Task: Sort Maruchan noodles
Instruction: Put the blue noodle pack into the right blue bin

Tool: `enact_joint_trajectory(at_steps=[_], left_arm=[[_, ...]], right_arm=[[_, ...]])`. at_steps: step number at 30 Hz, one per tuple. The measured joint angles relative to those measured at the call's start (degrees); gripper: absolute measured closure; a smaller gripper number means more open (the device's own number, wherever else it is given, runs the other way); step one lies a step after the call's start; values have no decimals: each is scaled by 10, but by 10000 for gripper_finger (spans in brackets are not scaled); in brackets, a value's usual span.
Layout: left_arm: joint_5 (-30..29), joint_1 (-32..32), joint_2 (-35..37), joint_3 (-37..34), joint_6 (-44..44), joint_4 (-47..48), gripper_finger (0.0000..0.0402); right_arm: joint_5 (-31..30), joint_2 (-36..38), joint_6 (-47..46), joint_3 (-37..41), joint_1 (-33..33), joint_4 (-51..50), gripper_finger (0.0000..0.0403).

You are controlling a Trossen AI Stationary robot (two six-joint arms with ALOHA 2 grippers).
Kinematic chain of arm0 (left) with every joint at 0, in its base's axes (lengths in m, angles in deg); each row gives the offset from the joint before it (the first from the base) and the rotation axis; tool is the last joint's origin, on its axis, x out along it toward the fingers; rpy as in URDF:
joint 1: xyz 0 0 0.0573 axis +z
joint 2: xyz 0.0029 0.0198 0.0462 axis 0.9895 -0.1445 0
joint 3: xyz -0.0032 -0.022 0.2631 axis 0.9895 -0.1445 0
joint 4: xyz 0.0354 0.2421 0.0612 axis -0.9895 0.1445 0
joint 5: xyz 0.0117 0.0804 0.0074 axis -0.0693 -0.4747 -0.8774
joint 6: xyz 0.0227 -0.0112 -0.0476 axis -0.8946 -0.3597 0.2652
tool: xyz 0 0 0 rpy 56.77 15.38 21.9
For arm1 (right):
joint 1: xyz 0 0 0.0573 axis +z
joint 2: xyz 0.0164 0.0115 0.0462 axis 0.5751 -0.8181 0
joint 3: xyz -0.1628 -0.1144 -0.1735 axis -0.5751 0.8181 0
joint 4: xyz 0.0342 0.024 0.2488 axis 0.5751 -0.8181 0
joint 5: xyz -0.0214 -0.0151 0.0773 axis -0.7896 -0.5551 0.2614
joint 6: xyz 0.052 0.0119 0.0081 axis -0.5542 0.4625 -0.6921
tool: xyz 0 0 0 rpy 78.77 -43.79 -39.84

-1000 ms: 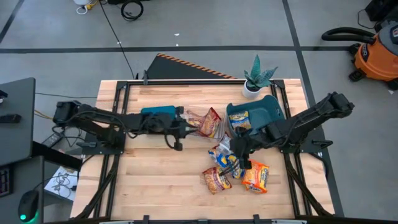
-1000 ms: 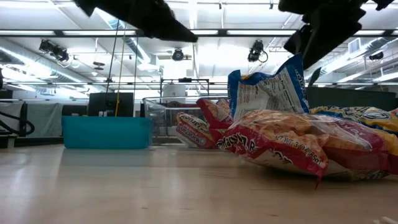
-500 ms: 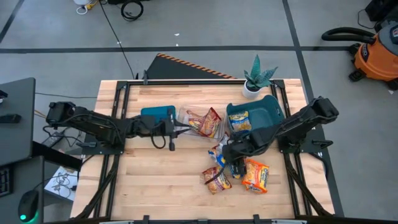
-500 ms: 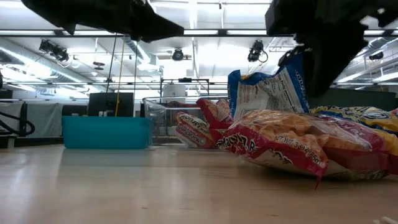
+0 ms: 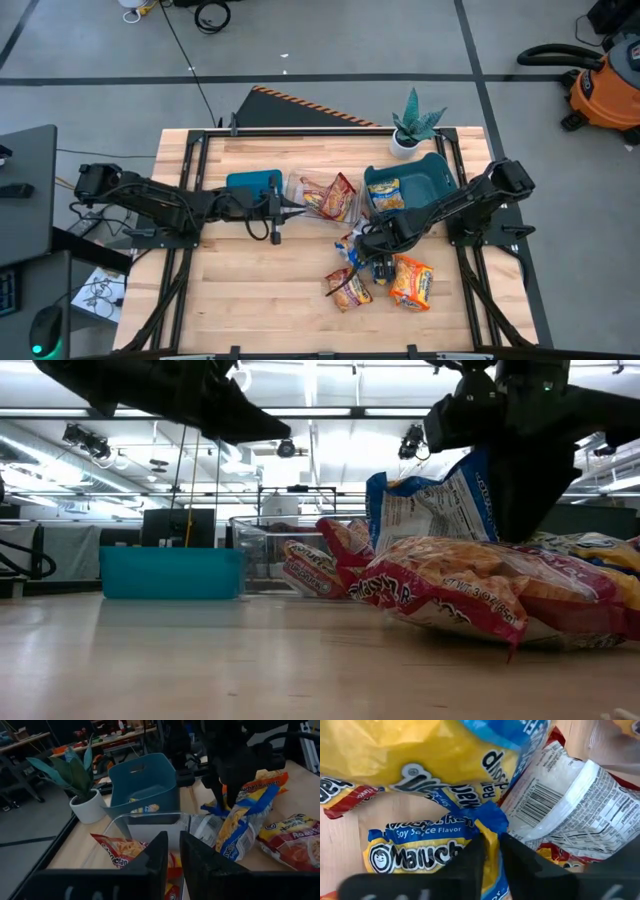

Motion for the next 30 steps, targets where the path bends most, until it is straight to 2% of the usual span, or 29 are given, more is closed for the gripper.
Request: enact_joint_trajectory(at_steps=[4,11,23,28,30], left_arm=[[0,0,0,0,0,3,347],[0,1,0,0,0,4,347],[0,1,0,0,0,4,347],[0,0,0,0,0,4,347],[0,0,0,0,1,5,347]], right_arm=[[21,0,0,-3,-10,-9,392],[22,0,-24,-76,-21,-111,391],[-85,7,-25,-231,-6,-316,397],[-103,56,-28,-251,-5,-344,396],[-127,84,-40,-251,-5,-362,396]])
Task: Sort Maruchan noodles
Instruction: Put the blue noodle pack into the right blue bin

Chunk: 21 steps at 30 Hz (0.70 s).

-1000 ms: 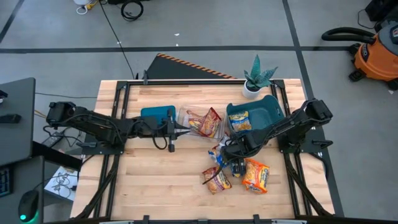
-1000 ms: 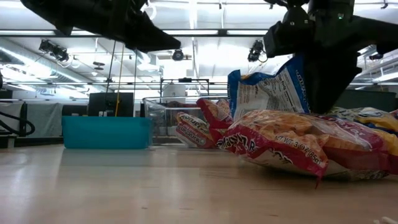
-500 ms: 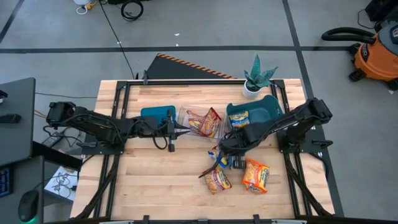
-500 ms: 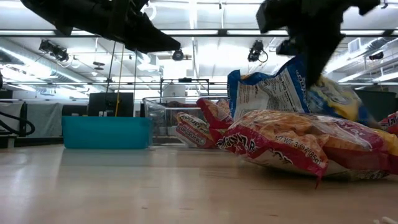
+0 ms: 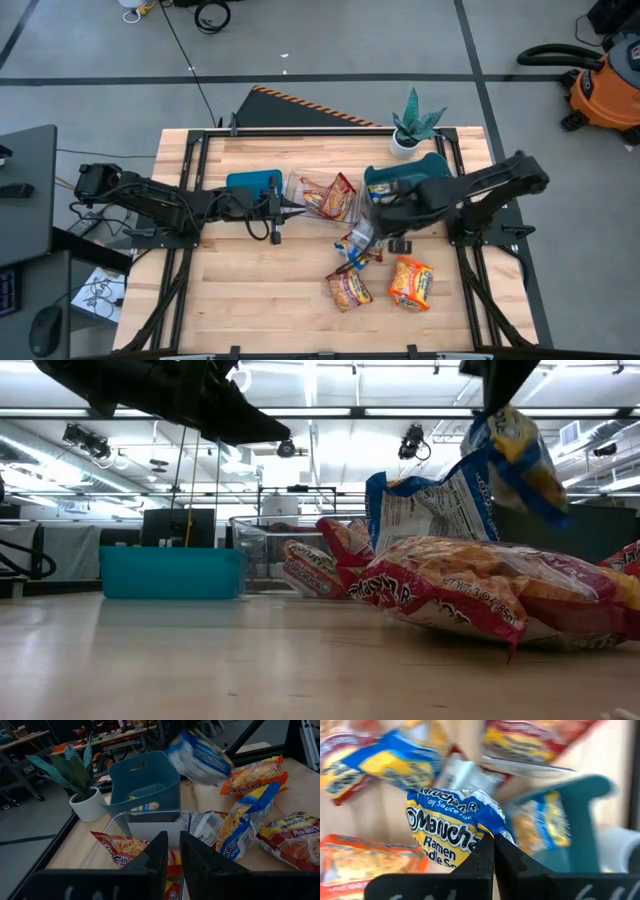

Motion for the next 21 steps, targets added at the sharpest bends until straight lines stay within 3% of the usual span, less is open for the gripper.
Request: enact_joint_trajectory(at_steps=[8,16,21], left_arm=[[0,0,0,0,13,1,347],[0,0,0,0,28,-4,347],[0,0,0,0,29,-4,347]], right_arm=[[-163,111,-48,0,-4,-39,396],[-186,163,22,31,-57,-36,396],[-143,183,62,105,-115,-1,396]])
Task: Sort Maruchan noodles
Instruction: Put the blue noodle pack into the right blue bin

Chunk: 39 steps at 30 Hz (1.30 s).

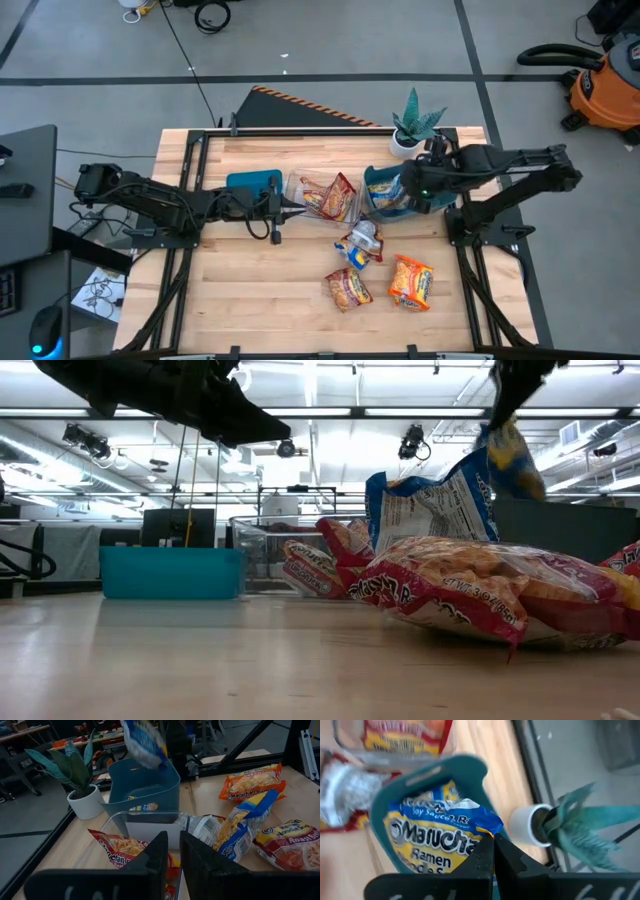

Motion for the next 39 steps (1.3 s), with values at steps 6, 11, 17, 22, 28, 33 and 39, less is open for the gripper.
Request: enact_joint_trajectory(at_steps=[6,11,17,22,28,33,39], left_arm=[[0,0,0,0,4,-6,347],[0,0,0,-2,30,0,347],[0,-20,-14,-3,42,3,347],[0,-38,-16,-3,40,-6,347],[0,-56,-16,-3,40,-4,347],[0,-61,-16,-3,42,11,347],[0,-59,-16,-3,55,60,347]], right_arm=[[44,-5,88,66,-57,93,396],[151,-18,167,123,-93,205,396],[179,-57,194,172,-122,302,383],[203,-97,204,174,-157,356,348],[209,-124,202,101,-174,301,281],[212,-126,170,40,-152,286,235],[264,-140,117,38,-68,372,205]])
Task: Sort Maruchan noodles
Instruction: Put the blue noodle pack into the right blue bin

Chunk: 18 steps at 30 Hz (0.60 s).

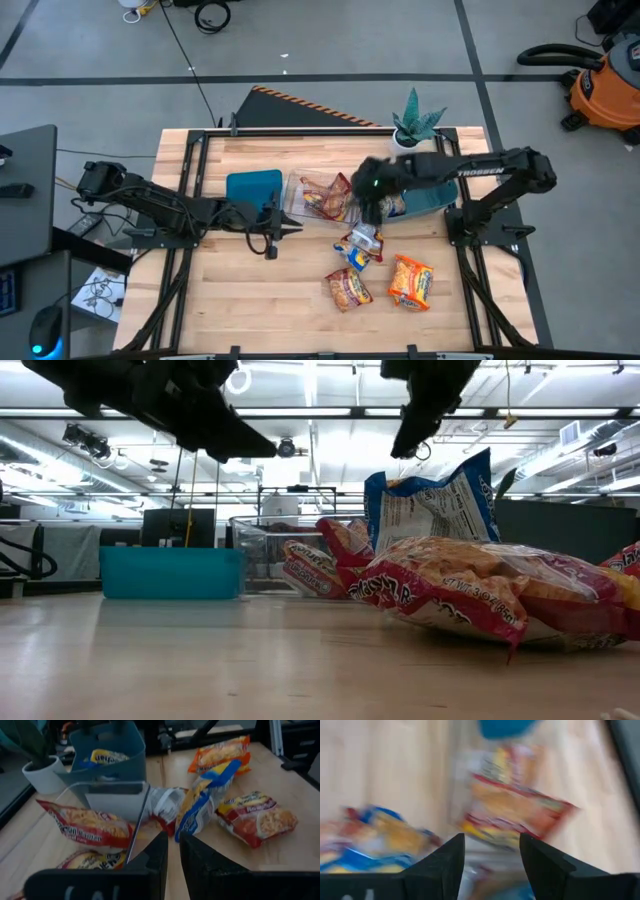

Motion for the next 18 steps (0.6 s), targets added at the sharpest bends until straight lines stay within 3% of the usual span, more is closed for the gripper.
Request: enact_joint_trajectory(at_steps=[10,18], left_arm=[[-9,15,0,0,-29,-8,347],[-14,59,0,0,-46,-33,347]], right_arm=[[30,-98,-73,-6,136,65,198],[-48,-166,-53,-29,173,136,198]])
